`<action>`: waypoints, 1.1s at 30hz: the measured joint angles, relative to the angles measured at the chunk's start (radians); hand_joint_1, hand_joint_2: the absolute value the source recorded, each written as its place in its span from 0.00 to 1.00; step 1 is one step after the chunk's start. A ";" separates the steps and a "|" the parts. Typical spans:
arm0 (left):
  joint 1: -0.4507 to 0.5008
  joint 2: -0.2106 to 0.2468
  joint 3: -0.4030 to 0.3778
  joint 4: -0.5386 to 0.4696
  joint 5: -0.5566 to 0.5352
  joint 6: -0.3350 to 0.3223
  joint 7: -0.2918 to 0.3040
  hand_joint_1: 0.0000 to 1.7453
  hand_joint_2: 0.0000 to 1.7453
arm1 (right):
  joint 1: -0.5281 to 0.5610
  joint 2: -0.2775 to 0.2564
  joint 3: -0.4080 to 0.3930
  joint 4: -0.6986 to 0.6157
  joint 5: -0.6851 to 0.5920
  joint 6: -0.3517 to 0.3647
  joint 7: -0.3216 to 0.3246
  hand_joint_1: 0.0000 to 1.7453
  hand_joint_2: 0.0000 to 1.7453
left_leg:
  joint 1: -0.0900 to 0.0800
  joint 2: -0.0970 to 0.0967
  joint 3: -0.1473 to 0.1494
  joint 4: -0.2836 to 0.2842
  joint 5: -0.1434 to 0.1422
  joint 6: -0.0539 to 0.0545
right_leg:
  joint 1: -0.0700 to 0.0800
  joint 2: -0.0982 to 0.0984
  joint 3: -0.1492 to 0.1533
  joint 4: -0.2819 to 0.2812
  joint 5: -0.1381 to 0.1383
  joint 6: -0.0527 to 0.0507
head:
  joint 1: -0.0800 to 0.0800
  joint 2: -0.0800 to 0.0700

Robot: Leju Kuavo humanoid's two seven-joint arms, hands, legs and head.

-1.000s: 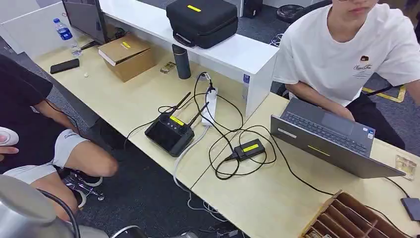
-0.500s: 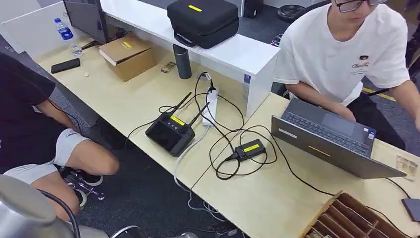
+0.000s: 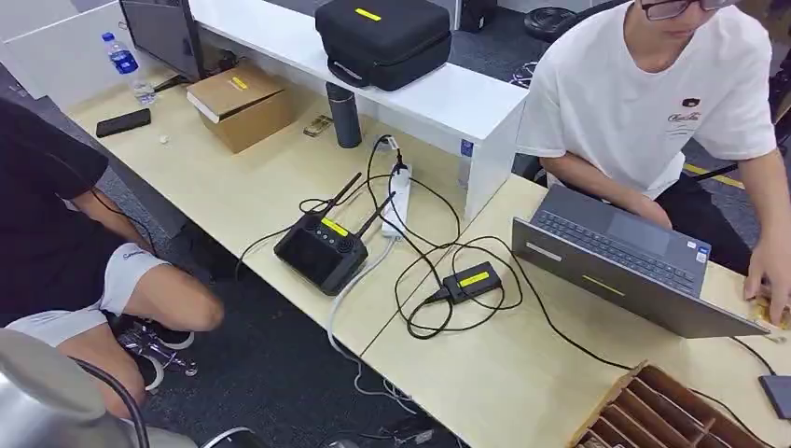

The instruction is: Pass the card to the sensor for recognition and then transmit it.

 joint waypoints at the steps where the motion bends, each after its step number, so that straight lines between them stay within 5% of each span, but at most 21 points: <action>1: 0.002 0.001 0.003 0.000 0.002 0.000 0.000 0.00 1.00 | 0.002 -0.024 -0.006 0.008 0.010 0.010 0.025 0.00 1.00 | 0.000 0.000 0.000 0.000 0.000 0.000 | 0.000 0.000 0.000 0.000 0.000 0.000 | 0.000 0.000; 11: 0.009 0.011 0.016 0.000 0.002 0.009 0.013 0.00 1.00 | 0.063 -0.246 -0.048 0.109 0.111 0.224 0.239 0.00 1.00 | 0.000 -0.001 -0.001 0.000 -0.001 0.002 | 0.000 -0.001 0.000 0.000 -0.001 0.001 | 0.000 0.000; 15: 0.009 0.012 0.018 0.000 -0.013 0.021 0.041 0.00 1.00 | 0.139 -0.294 -0.091 0.140 0.071 0.258 0.281 0.00 1.00 | 0.000 0.000 -0.001 0.000 -0.002 0.002 | 0.000 -0.001 0.000 0.000 -0.001 0.001 | 0.000 0.000; 26: 0.010 0.011 0.018 0.000 -0.027 0.040 0.087 0.00 1.00 | 0.387 -0.310 -0.232 0.185 -0.007 0.250 0.334 0.00 1.00 | 0.000 -0.001 -0.001 -0.001 -0.002 0.002 | 0.000 -0.002 0.000 0.000 -0.002 0.001 | 0.000 0.000; 33: 0.016 0.011 0.023 0.000 -0.014 0.061 0.122 0.00 1.00 | 0.570 -0.274 -0.331 0.213 -0.063 0.239 0.353 0.00 1.00 | 0.000 -0.002 -0.002 -0.002 -0.003 0.003 | 0.000 -0.003 0.000 0.000 -0.004 0.002 | 0.000 0.000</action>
